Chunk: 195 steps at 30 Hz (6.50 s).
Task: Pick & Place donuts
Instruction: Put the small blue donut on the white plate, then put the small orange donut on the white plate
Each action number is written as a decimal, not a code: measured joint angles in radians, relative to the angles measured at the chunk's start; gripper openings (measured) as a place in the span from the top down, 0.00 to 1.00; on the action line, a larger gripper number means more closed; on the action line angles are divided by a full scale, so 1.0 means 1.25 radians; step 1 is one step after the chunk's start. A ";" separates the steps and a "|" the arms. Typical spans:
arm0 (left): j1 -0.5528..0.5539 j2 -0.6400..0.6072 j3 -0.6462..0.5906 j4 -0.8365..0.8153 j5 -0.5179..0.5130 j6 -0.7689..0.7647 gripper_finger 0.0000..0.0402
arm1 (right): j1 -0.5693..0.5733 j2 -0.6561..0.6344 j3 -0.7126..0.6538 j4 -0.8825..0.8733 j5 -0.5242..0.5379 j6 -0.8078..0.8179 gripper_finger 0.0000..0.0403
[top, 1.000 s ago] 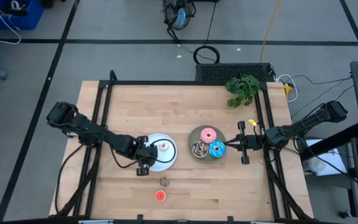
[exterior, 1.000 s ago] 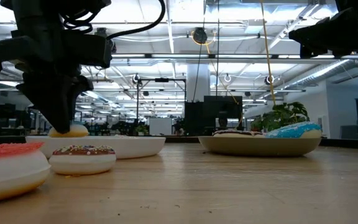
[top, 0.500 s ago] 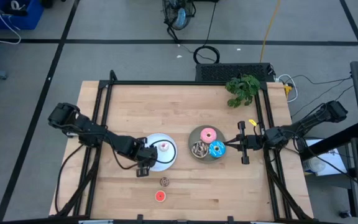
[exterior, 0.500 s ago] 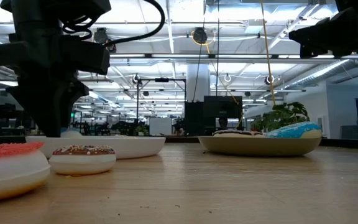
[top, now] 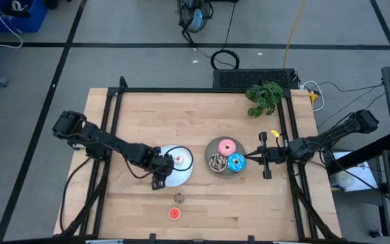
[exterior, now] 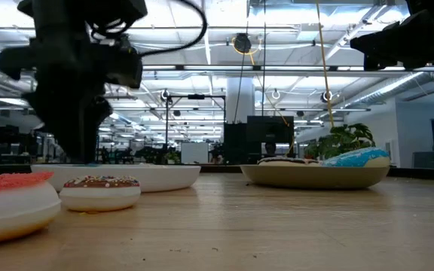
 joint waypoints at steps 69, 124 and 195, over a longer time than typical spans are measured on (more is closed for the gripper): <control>-0.350 0.378 0.617 -0.232 -0.083 0.059 0.56 | 0.000 0.000 0.000 0.010 -0.002 0.045 1.00; -0.281 0.424 0.462 -0.069 0.069 0.119 0.95 | 0.000 0.000 0.000 0.053 -0.003 0.006 1.00; -0.053 0.173 0.159 -0.011 -0.090 0.187 0.82 | 0.000 0.000 0.000 0.036 0.000 0.001 1.00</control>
